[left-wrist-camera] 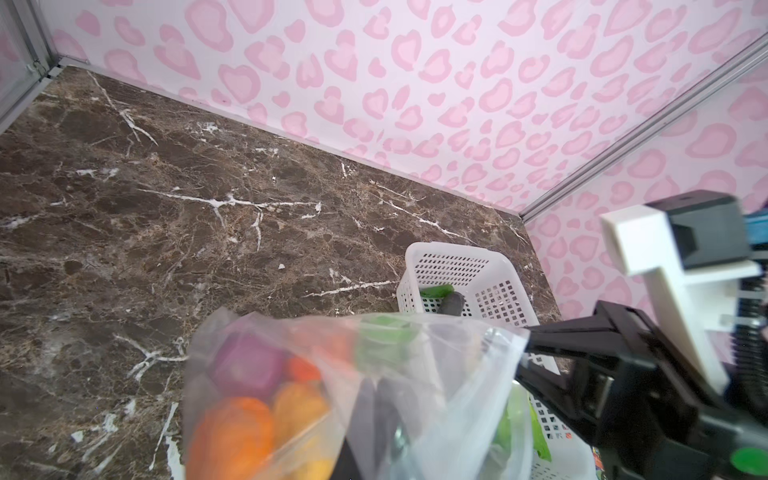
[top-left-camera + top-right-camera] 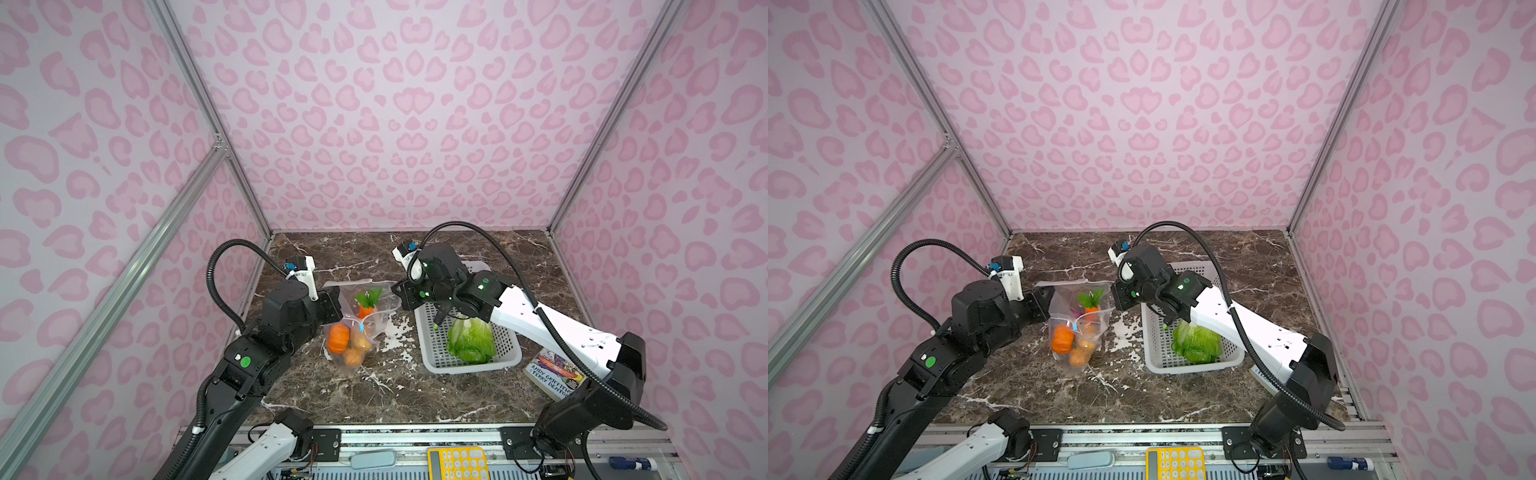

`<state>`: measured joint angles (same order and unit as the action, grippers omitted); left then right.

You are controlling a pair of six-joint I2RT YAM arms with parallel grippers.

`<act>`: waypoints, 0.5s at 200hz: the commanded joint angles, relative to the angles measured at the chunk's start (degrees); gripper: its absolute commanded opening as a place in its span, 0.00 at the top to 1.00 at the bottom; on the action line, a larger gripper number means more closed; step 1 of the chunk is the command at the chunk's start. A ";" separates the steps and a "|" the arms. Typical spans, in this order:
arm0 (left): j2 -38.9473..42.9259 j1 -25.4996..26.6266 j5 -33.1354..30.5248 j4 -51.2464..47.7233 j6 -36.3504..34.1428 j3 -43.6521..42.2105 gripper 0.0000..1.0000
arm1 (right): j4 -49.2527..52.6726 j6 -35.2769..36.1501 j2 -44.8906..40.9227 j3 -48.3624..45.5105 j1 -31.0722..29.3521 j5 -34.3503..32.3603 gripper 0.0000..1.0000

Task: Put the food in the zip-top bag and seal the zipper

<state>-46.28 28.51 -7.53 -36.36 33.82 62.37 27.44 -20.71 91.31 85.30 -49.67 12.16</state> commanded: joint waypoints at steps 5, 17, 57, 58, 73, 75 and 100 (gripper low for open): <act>-0.87 -0.12 -0.75 0.27 -0.42 -1.31 0.97 | -1.82 -2.61 1.96 -2.86 0.17 2.65 1.00; -1.38 -0.12 0.58 1.31 0.20 -3.01 0.97 | -2.30 -3.36 2.78 -3.66 0.14 3.47 1.00; -3.18 -0.12 4.61 3.46 1.25 -6.10 0.97 | -2.16 -2.79 3.56 -5.03 0.18 4.27 0.97; -3.24 -0.12 4.75 3.47 1.25 -6.06 0.97 | -2.10 -2.69 3.54 -5.00 0.23 4.18 0.96; -3.94 -0.12 6.81 3.90 0.74 -6.03 0.97 | -1.41 -1.39 2.62 -4.99 0.64 3.23 0.82; -3.98 -0.12 7.04 3.88 0.77 -6.01 0.97 | -1.29 -1.21 2.47 -4.93 0.74 3.09 0.81; -4.40 -0.08 8.85 4.86 0.72 -6.33 0.97 | 0.66 -0.01 0.39 -4.88 3.46 1.92 0.60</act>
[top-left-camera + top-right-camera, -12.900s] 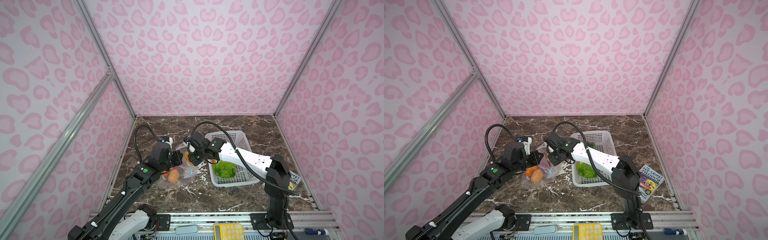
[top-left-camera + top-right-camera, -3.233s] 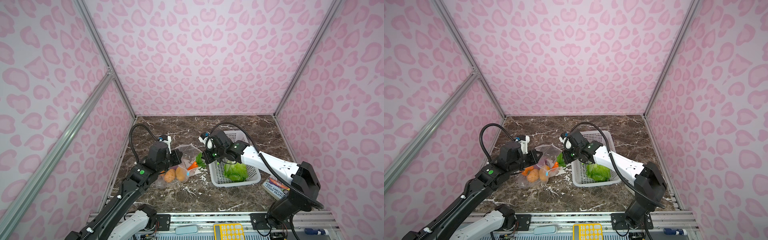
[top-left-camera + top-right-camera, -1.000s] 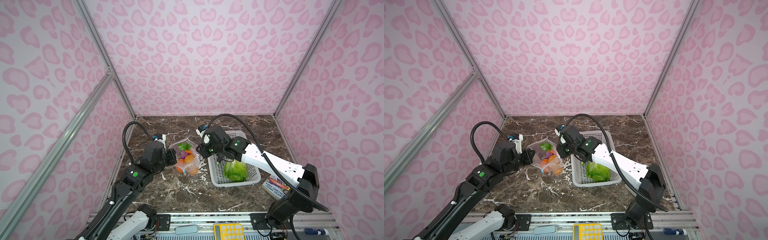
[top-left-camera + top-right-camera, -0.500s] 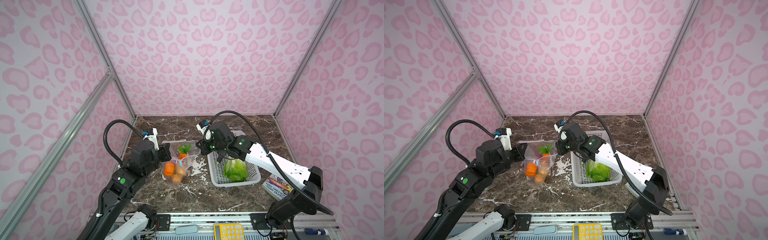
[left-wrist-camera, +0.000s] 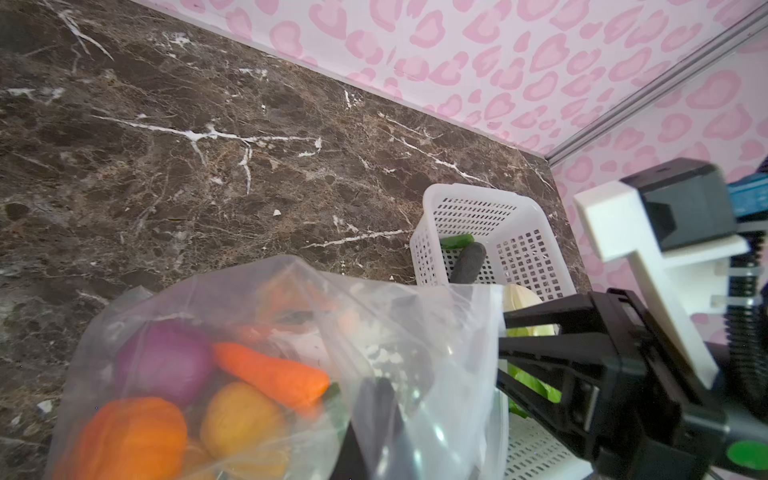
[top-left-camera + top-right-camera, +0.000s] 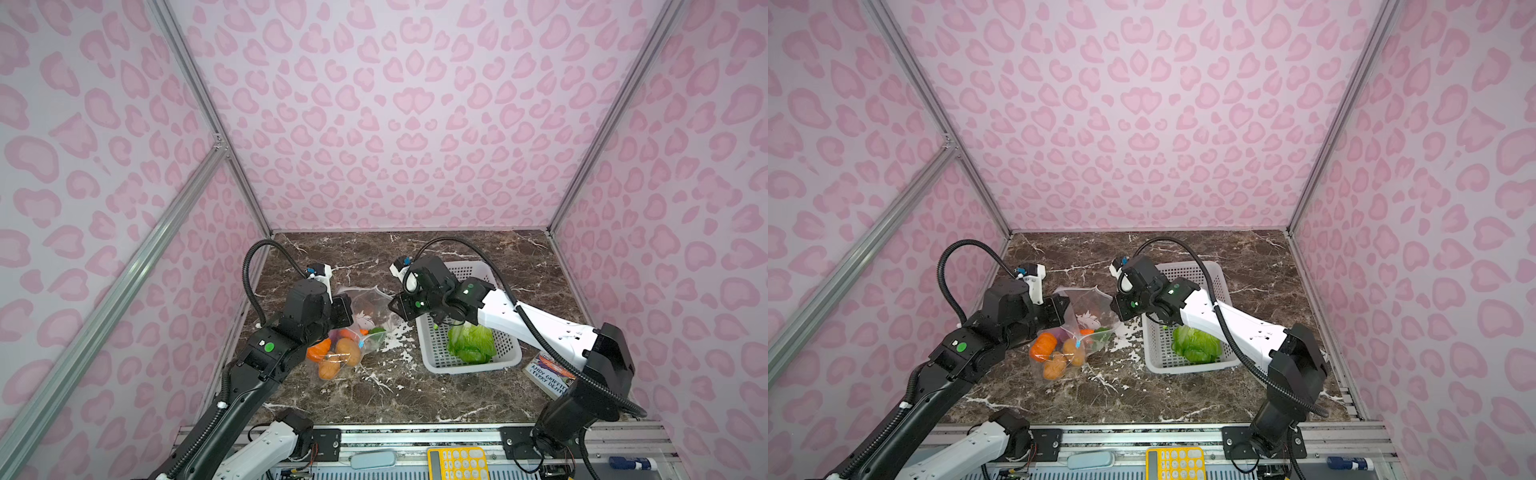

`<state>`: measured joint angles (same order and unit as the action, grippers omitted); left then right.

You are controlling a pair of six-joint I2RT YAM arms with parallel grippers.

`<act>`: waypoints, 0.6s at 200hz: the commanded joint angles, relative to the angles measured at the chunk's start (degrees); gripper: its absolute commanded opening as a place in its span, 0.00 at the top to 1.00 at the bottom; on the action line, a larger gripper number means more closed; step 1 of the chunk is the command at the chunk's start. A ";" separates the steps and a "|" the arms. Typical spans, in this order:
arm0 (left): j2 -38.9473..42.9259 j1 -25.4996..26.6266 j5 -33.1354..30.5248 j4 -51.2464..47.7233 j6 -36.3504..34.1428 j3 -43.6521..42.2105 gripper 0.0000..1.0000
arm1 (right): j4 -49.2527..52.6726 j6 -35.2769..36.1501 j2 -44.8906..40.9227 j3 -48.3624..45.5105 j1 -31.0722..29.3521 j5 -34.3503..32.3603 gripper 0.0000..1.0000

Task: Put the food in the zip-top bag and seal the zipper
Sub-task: 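Release the bag edge and move the right gripper to the green pepper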

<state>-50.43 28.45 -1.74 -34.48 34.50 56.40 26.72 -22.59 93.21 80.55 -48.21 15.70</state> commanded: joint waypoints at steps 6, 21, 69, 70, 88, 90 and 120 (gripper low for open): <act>-0.11 -0.06 3.39 3.19 0.06 -0.58 0.97 | 1.93 1.94 -2.14 -0.29 2.82 -2.18 0.57; -0.13 -0.06 3.92 3.79 0.31 -1.04 0.97 | 3.03 2.00 -4.03 -1.12 5.31 -3.96 0.54; 0.25 0.03 4.87 5.11 1.40 -3.20 0.97 | 3.34 -0.20 -8.62 -7.59 15.40 -10.30 0.53; 0.25 0.03 4.88 5.16 1.42 -3.21 0.97 | 3.34 -0.23 -8.64 -7.73 15.54 -10.45 0.53; 0.18 0.03 5.44 5.46 1.88 -3.80 0.97 | 3.34 -1.02 -8.45 -10.02 18.45 -12.10 0.51; 0.23 0.03 5.48 5.52 1.93 -3.88 0.97 | 3.34 -1.15 -8.23 -10.23 18.75 -12.10 0.51; 0.31 0.12 6.05 6.07 2.42 -4.45 0.97 | 3.60 -1.71 -4.17 -11.30 22.21 -10.22 0.50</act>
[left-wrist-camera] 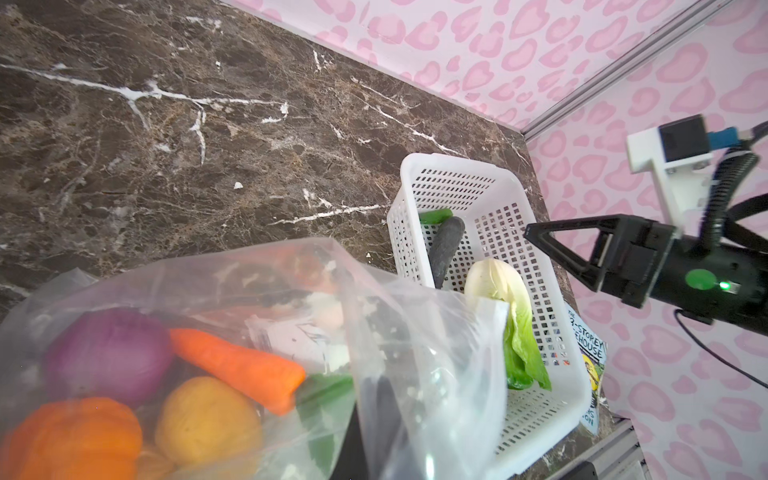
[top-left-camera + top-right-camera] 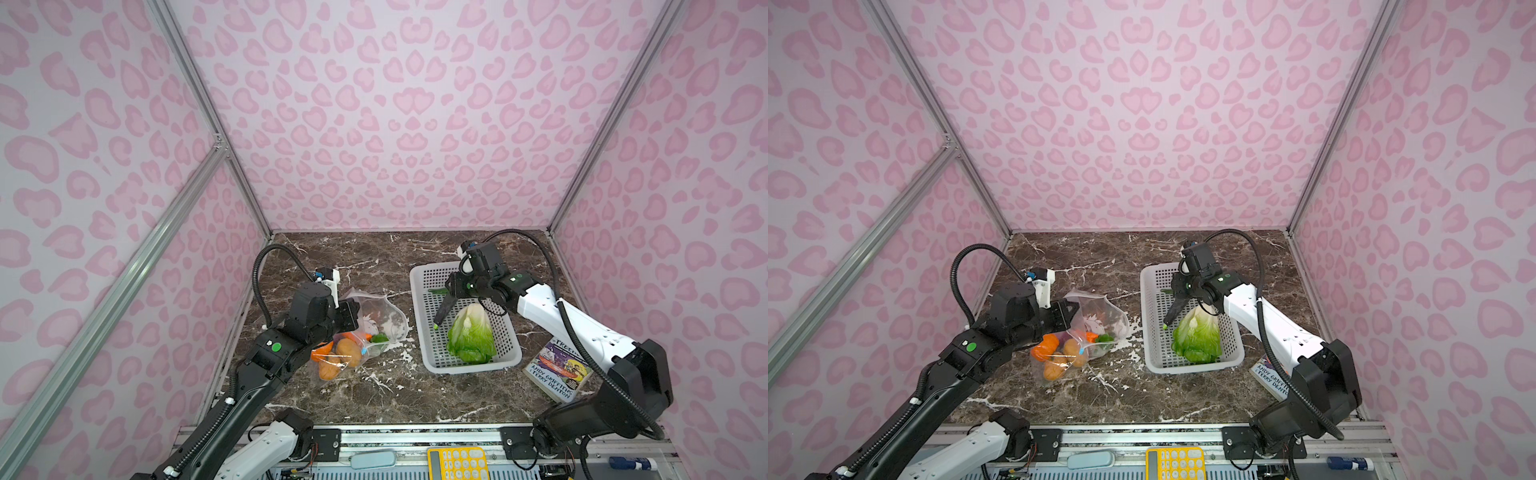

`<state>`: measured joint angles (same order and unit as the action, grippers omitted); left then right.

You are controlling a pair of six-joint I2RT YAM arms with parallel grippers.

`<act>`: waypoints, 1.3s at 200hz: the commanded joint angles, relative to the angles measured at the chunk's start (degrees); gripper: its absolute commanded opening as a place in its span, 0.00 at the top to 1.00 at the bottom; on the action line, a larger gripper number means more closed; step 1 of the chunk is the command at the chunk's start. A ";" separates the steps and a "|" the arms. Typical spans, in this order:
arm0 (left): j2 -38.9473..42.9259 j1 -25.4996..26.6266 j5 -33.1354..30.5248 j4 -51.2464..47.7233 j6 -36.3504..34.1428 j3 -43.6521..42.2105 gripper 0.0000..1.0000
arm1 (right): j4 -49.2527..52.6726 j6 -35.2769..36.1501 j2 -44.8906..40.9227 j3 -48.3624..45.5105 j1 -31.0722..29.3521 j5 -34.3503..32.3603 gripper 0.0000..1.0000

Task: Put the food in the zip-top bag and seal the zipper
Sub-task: 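Release the bag edge and move the right gripper to the green pepper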

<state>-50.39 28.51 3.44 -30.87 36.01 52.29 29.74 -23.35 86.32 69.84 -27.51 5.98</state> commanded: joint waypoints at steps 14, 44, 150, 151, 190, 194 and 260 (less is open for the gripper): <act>0.36 0.10 1.13 2.48 0.95 -0.35 0.97 | 0.38 -1.04 5.69 -0.25 1.80 -0.25 0.50; 0.91 0.05 0.89 2.36 1.21 -0.58 0.97 | -1.97 -2.04 11.30 0.40 1.90 -0.57 0.50; 2.34 0.14 1.37 3.08 2.84 -3.34 0.97 | -5.21 -6.35 21.97 2.97 2.28 -2.84 0.48; 2.37 0.14 1.38 3.09 2.84 -3.34 0.97 | -5.26 -6.35 22.05 2.99 2.28 -2.87 0.48; 2.40 0.19 1.37 3.21 3.00 -3.34 0.97 | -6.30 -7.24 25.09 3.48 2.28 -2.30 0.48; 2.36 0.20 1.38 3.27 3.01 -3.43 0.97 | -6.43 -7.39 25.32 3.54 2.28 -2.21 0.48; 2.85 0.23 0.70 2.81 3.10 -3.60 0.97 | -8.37 -8.20 22.93 2.18 2.62 -1.59 0.67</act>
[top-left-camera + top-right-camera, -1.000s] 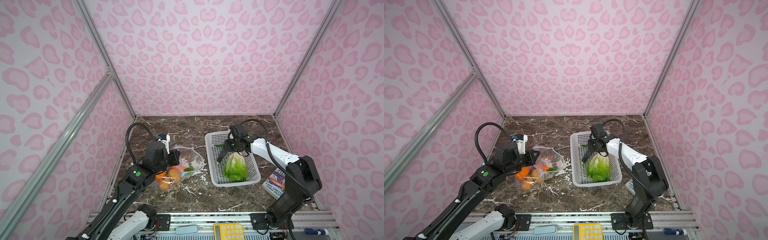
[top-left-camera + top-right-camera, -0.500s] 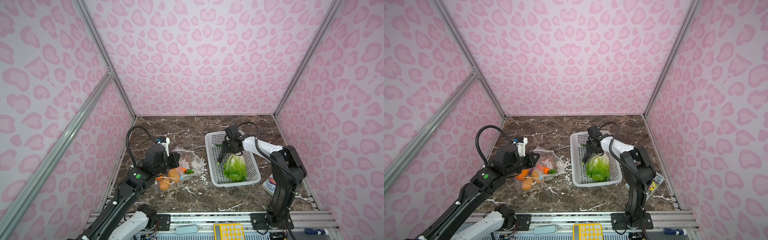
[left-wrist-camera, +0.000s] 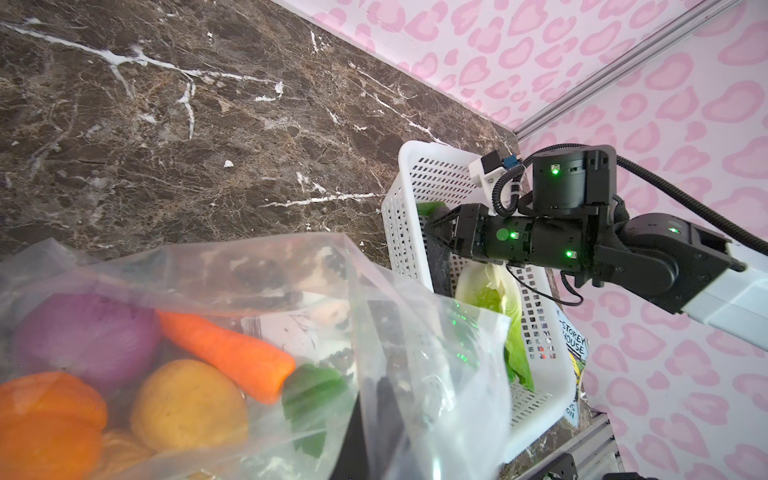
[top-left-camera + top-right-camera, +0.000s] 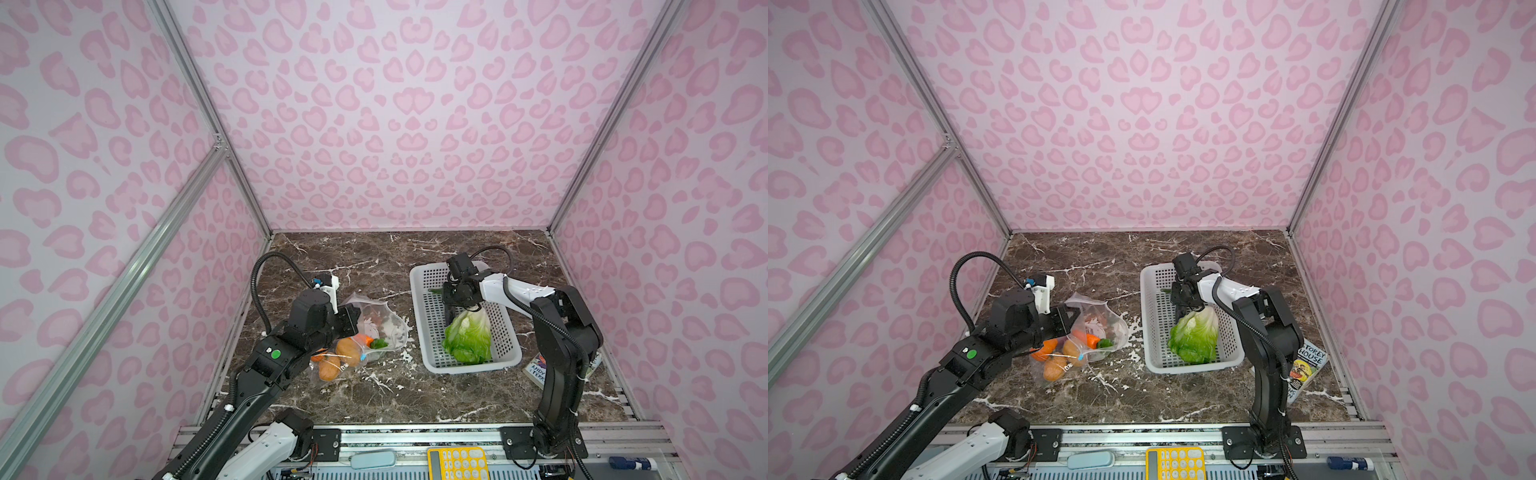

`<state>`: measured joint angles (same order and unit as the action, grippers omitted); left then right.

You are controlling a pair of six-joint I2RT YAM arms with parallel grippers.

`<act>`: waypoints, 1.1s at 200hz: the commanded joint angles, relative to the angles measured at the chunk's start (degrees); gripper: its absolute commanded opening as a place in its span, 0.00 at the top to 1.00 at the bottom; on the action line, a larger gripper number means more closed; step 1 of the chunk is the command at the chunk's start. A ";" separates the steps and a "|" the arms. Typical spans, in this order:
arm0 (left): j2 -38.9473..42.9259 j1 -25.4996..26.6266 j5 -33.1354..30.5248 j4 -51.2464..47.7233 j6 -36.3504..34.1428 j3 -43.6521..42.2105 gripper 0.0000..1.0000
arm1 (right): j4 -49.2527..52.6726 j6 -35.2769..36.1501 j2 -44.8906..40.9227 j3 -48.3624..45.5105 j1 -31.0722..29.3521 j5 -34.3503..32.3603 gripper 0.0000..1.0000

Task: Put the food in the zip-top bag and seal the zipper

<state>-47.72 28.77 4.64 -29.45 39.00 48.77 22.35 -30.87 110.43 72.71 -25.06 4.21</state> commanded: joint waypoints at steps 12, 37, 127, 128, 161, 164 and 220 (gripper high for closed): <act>0.10 -0.03 -0.43 1.42 0.11 0.00 0.97 | -1.48 -0.86 -2.24 -1.16 0.36 0.48 0.70; -0.07 -0.03 -0.45 1.39 0.11 0.01 0.97 | -3.00 -1.45 -4.95 -2.43 1.04 1.86 0.74; 0.13 -0.03 -0.36 1.42 0.28 0.09 0.97 | -6.10 -1.25 -13.82 -4.34 3.49 6.23 0.77; 0.15 -0.03 -0.39 1.42 0.28 0.09 0.97 | -6.09 -1.23 -13.92 -4.29 3.55 6.29 0.78; 0.40 -0.03 -0.51 1.39 0.37 0.09 0.97 | -6.78 0.51 -17.14 -3.19 3.62 8.55 0.78; 0.39 -0.03 -0.59 1.41 0.37 0.16 0.97 | -7.02 0.61 -17.50 -3.22 3.66 8.95 0.78; -0.36 -0.03 -0.75 1.50 0.28 1.32 0.97 | -12.73 2.80 -24.35 -2.27 -1.71 16.76 0.79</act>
<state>-47.70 28.77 4.49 -29.47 39.03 48.95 13.52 -30.17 87.88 69.32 -24.01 16.84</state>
